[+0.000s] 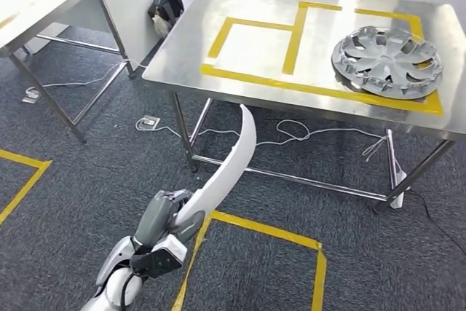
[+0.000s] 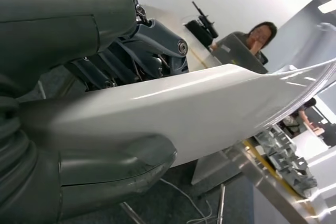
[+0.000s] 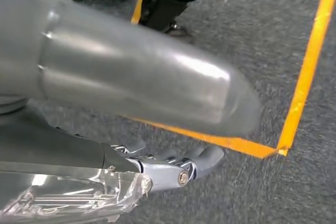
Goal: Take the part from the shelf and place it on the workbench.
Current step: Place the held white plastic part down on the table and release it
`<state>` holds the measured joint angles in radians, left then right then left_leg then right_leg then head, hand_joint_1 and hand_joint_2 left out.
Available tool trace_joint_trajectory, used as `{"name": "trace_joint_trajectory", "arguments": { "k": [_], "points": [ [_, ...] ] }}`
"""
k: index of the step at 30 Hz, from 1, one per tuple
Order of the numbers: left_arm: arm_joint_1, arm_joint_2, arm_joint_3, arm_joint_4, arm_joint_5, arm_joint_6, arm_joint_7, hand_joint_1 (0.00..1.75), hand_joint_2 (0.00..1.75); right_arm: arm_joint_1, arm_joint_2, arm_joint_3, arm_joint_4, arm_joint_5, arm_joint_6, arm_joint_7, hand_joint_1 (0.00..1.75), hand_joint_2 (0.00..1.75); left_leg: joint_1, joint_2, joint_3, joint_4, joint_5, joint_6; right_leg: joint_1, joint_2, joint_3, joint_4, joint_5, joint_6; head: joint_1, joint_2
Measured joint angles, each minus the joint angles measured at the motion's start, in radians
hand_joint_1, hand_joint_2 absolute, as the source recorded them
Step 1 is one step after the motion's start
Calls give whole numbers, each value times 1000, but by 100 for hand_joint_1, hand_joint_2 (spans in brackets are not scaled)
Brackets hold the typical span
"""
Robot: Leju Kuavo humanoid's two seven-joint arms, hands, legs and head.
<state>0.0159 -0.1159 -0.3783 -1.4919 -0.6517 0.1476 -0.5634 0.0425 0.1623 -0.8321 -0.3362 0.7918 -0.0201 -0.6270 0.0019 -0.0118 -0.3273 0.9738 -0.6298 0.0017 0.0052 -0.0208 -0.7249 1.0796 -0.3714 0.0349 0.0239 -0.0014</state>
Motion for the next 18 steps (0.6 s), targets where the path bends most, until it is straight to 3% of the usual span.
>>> {"name": "trace_joint_trajectory", "arguments": {
  "k": [1,2,3,4,5,6,8,9,10,13,14,16,17,18],
  "points": [
    [-5,-3,0,0,1,0,0,175,175,-6,-2,4,6,17,-8,12,0,0,3,1,-10,35,19,-5,1,7,14,0,-11,-8,-1,0],
    [-10,-5,0,0,2,1,-1,175,175,-11,-6,8,12,33,-16,26,0,0,4,2,-40,98,50,-10,1,12,27,-4,-22,-15,-1,0],
    [-13,-7,1,0,4,1,-1,175,175,-15,-10,13,21,49,-24,41,0,0,5,2,-91,176,75,-14,0,15,45,-9,-34,-22,-1,0],
    [-14,-7,1,0,5,2,-1,175,175,-16,-13,17,29,62,-28,56,0,0,5,3,-149,250,79,-18,-1,18,63,-15,-48,-27,-2,0],
    [-15,-6,2,1,6,2,-1,175,175,-15,-16,21,37,74,-32,71,0,0,6,3,-202,303,59,-20,-2,21,83,-21,-63,-31,-4,0],
    [-14,-4,3,2,6,2,-1,175,175,-14,-17,24,44,82,-34,85,0,0,6,3,-251,332,12,-21,-3,25,104,-26,-78,-32,-4,0],
    [-14,-2,3,5,6,3,-1,175,175,-11,-17,27,59,95,-30,111,0,0,5,3,-322,333,-88,-18,-5,35,155,-34,-111,-32,-4,0],
    [-14,-1,4,6,6,3,-1,175,175,-10,-17,29,66,100,-27,124,0,0,5,3,-347,311,-111,-17,-7,40,183,-38,-131,-30,-5,0],
    [-14,0,4,7,7,4,-1,175,175,-9,-17,30,72,105,-24,137,0,0,5,3,-362,273,-89,-15,-9,44,208,-42,-150,-27,-5,0],
    [-16,6,6,12,7,8,-2,175,175,-8,-19,32,85,117,-17,177,0,0,3,10,-372,116,127,-14,-10,55,277,-61,-211,-13,-10,0],
    [-16,6,6,13,7,11,-2,175,175,-7,-20,32,87,120,-14,188,0,0,4,9,-364,79,163,-14,-9,57,307,-66,-222,-6,-13,0],
    [-21,5,6,14,7,16,-4,175,175,-8,-23,32,91,127,-9,206,0,0,5,1,-331,52,155,-9,-9,53,351,-72,-219,7,-12,0],
    [-24,4,6,14,7,18,-5,175,175,-8,-25,32,94,130,-6,212,0,0,7,-1,-311,41,163,-4,-10,47,360,-54,-203,13,-10,0],
    [-26,5,6,14,7,21,-6,175,175,-10,-27,32,98,132,-3,218,0,0,7,0,-293,39,176,3,-10,41,348,-21,-196,17,-7,0]
  ]
}}
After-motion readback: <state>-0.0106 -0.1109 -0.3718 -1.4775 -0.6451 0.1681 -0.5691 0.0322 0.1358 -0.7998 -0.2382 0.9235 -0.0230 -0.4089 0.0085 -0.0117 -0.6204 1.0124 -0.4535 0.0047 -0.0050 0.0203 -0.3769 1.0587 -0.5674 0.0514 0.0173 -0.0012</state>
